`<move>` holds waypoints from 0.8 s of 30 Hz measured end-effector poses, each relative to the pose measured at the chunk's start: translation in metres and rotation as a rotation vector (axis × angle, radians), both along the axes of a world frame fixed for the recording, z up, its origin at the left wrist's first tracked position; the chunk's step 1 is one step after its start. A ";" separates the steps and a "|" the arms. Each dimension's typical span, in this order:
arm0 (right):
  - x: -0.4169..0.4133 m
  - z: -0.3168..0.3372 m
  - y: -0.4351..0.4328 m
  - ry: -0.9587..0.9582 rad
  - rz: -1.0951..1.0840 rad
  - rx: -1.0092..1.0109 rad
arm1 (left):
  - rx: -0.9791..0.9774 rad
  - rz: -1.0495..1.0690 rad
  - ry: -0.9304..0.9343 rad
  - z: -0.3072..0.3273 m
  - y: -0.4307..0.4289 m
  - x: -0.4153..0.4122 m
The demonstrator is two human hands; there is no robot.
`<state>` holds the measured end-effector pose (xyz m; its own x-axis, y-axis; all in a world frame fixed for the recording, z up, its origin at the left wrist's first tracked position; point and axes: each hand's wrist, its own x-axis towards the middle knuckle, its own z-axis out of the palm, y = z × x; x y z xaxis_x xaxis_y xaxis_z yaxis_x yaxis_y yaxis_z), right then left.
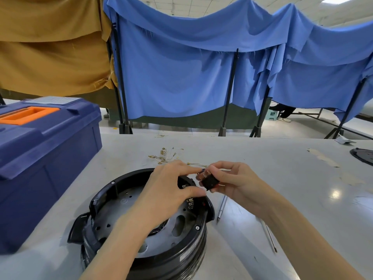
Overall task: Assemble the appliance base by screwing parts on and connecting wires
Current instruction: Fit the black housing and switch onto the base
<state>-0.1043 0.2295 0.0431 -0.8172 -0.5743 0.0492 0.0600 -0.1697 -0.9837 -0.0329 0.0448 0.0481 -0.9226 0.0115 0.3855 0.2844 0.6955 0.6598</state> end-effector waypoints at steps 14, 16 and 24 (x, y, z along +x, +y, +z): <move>0.003 0.003 0.003 0.012 0.040 0.003 | 0.125 0.000 0.088 0.006 0.005 0.004; 0.003 0.006 0.004 -0.014 0.040 -0.031 | 0.159 -0.029 0.078 0.006 0.007 0.005; 0.008 0.015 0.004 0.008 0.061 0.074 | 0.120 -0.091 0.136 0.007 0.010 0.006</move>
